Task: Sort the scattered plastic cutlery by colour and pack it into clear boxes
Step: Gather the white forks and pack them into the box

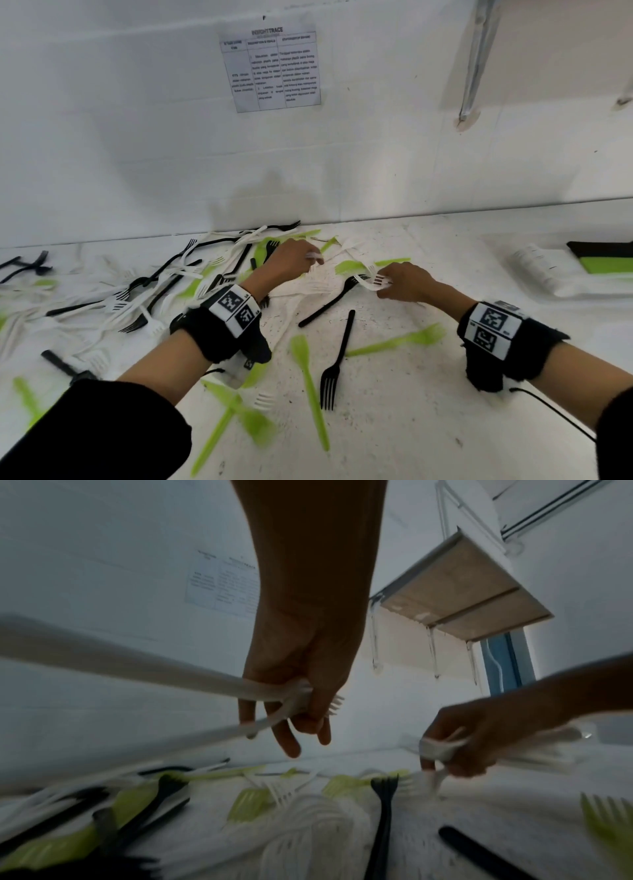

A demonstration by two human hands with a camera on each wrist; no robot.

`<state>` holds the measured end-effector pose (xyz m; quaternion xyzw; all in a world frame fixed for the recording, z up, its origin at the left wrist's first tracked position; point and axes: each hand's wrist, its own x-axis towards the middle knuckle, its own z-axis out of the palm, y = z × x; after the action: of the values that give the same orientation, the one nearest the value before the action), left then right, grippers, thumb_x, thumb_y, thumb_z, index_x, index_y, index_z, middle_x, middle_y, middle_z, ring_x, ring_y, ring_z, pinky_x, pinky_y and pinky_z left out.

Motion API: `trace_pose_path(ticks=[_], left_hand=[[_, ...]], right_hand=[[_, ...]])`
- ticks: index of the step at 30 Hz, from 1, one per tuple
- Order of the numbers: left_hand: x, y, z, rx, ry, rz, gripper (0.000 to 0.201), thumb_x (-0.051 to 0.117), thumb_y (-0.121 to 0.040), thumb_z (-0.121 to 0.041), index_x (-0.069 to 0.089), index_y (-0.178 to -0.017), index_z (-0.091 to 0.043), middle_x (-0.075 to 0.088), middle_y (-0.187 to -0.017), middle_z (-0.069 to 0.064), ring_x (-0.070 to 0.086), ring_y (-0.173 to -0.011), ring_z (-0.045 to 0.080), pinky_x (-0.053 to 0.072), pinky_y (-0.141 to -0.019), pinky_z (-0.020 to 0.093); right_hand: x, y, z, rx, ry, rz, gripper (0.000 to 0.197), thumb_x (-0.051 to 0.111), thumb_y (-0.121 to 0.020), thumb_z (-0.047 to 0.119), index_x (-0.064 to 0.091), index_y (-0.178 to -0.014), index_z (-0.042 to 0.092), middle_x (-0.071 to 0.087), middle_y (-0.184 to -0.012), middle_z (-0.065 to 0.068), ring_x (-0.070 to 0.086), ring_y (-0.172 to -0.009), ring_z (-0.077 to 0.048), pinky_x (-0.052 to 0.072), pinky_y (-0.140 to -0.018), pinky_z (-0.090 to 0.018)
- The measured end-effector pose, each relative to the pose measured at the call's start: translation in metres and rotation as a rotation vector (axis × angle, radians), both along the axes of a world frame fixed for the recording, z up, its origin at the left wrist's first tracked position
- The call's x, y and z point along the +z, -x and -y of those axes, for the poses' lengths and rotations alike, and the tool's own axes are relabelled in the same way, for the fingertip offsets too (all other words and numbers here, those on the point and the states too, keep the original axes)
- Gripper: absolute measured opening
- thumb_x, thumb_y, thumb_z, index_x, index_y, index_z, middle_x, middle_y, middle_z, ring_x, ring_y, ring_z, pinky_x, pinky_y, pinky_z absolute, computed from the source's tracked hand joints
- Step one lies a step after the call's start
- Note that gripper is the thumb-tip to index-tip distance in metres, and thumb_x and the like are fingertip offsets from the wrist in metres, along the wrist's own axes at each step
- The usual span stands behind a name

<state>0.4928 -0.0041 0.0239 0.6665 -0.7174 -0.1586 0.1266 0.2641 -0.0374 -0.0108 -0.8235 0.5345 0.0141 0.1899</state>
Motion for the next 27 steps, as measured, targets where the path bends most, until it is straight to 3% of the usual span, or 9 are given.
trace_pose_path(ticks=[2, 4, 6, 8, 15, 18, 21, 24, 27], left_hand=[[-0.011, 0.001, 0.002, 0.011, -0.067, 0.012, 0.024, 0.045, -0.093, -0.008, 0.067, -0.103, -0.009, 0.065, -0.106, 0.011, 0.059, -0.074, 0.021, 0.046, -0.064, 0.03], [-0.022, 0.002, 0.003, -0.001, -0.135, 0.068, 0.026, 0.055, -0.093, -0.02, 0.06, -0.114, -0.006, 0.059, -0.118, 0.011, 0.056, -0.093, 0.024, 0.039, -0.068, 0.027], [-0.034, 0.001, 0.004, -0.025, -0.205, 0.17, 0.044, 0.067, -0.085, -0.028, 0.054, -0.121, -0.006, 0.052, -0.125, 0.011, 0.049, -0.112, 0.026, 0.035, -0.078, 0.025], [-0.042, 0.0, 0.005, -0.028, -0.236, 0.211, 0.051, 0.071, -0.082, -0.027, 0.051, -0.124, -0.005, 0.047, -0.128, 0.014, 0.046, -0.116, 0.026, 0.036, -0.085, 0.026], [-0.05, -0.009, 0.014, -0.036, -0.154, 0.147, 0.028, 0.051, -0.095, -0.027, 0.059, -0.112, -0.006, 0.059, -0.118, 0.013, 0.052, -0.109, 0.027, 0.038, -0.08, 0.03], [-0.046, -0.015, 0.018, -0.005, -0.018, 0.095, 0.025, 0.046, -0.097, -0.028, 0.059, -0.104, -0.008, 0.062, -0.1, 0.014, 0.056, -0.092, 0.029, 0.039, -0.07, 0.033], [-0.034, -0.016, 0.024, -0.007, 0.126, -0.011, 0.023, 0.04, -0.099, -0.023, 0.055, -0.095, -0.005, 0.056, -0.089, 0.01, 0.055, -0.082, 0.028, 0.039, -0.067, 0.032], [-0.022, -0.012, 0.032, -0.01, 0.241, -0.199, 0.014, 0.042, -0.098, -0.009, 0.053, -0.092, -0.005, 0.05, -0.084, 0.01, 0.056, -0.069, 0.027, 0.044, -0.064, 0.029], [-0.019, -0.007, 0.048, -0.015, 0.341, -0.193, 0.015, 0.044, -0.095, -0.005, 0.059, -0.095, -0.004, 0.044, -0.078, 0.004, 0.044, -0.058, 0.015, 0.038, -0.06, 0.031]], right_hand=[[0.01, 0.006, 0.0, -0.015, -0.086, 0.093, 0.043, 0.063, -0.084, 0.027, 0.052, -0.124, 0.014, 0.061, -0.11, -0.006, 0.063, -0.077, -0.018, 0.047, -0.066, -0.02], [0.018, 0.013, 0.001, -0.02, -0.137, 0.242, 0.02, 0.064, -0.081, 0.014, 0.057, -0.099, 0.011, 0.059, -0.075, -0.003, 0.054, -0.049, -0.012, 0.044, -0.042, -0.018], [0.025, 0.019, 0.002, -0.053, -0.136, 0.361, 0.019, 0.068, -0.078, 0.008, 0.05, -0.08, 0.012, 0.051, -0.061, -0.002, 0.048, -0.039, -0.008, 0.039, -0.035, -0.018], [0.029, 0.023, 0.006, -0.115, -0.108, 0.483, 0.028, 0.072, -0.078, 0.011, 0.045, -0.071, 0.016, 0.048, -0.059, -0.001, 0.046, -0.036, -0.006, 0.037, -0.033, -0.017], [0.025, 0.008, 0.023, -0.301, -0.035, 0.746, 0.008, 0.056, -0.088, 0.01, 0.053, -0.092, 0.003, 0.061, -0.078, -0.011, 0.05, -0.05, -0.016, 0.043, -0.039, -0.019], [0.011, -0.002, 0.038, -0.272, 0.048, 0.584, 0.014, 0.061, -0.085, 0.015, 0.05, -0.086, 0.005, 0.06, -0.086, -0.013, 0.048, -0.059, -0.021, 0.036, -0.042, -0.017], [-0.005, -0.012, 0.048, -0.205, 0.074, 0.33, 0.036, 0.073, -0.078, 0.033, 0.047, -0.089, 0.01, 0.059, -0.107, -0.014, 0.054, -0.094, -0.026, 0.03, -0.061, -0.026], [-0.015, -0.014, 0.05, -0.198, 0.021, 0.233, 0.061, 0.078, -0.072, 0.038, 0.053, -0.117, 0.005, 0.056, -0.123, -0.013, 0.051, -0.114, -0.027, 0.04, -0.082, -0.03], [-0.021, -0.013, 0.052, -0.194, 0.002, 0.164, 0.07, 0.076, -0.075, 0.037, 0.046, -0.132, 0.01, 0.052, -0.131, -0.008, 0.048, -0.121, -0.025, 0.04, -0.092, -0.03]])
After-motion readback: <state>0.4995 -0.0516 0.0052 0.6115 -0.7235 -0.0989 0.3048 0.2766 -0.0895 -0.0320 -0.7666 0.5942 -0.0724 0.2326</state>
